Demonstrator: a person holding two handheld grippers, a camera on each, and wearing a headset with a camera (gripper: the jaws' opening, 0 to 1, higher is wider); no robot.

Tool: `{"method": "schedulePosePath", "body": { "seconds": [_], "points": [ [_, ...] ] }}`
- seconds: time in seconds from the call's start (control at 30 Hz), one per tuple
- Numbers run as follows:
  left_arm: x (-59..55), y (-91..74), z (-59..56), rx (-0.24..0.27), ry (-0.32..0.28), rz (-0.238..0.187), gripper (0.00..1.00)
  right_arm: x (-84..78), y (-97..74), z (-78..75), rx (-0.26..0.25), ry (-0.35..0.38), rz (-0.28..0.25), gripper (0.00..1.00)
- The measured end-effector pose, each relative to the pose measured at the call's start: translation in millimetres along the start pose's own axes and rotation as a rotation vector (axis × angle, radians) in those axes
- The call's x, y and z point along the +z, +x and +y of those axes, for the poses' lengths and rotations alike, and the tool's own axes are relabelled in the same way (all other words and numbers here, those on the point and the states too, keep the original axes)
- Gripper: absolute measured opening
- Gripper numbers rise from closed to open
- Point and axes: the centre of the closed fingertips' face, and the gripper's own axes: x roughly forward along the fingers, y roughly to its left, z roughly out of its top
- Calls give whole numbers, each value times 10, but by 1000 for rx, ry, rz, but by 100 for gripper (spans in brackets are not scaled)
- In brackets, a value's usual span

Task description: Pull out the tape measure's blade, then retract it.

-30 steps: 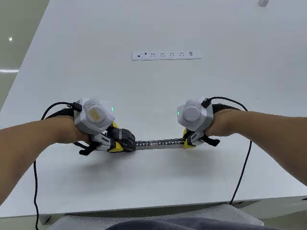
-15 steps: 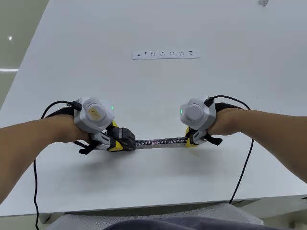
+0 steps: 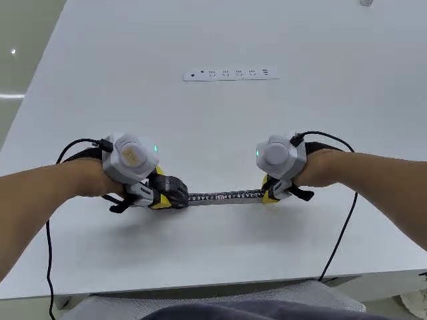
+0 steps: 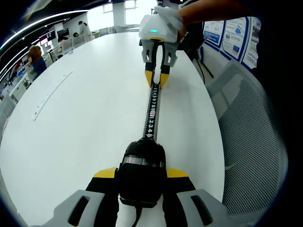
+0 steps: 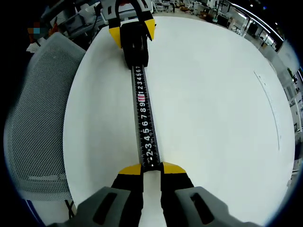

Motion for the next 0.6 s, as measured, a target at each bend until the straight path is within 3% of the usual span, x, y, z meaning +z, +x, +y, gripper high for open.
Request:
{"method": "schedulePosePath", "body": {
  "seconds": [0.6],
  "points": [
    [3, 1, -3, 2, -1, -1, 32, -91, -38, -8, 0, 2, 2, 12]
  ]
}}
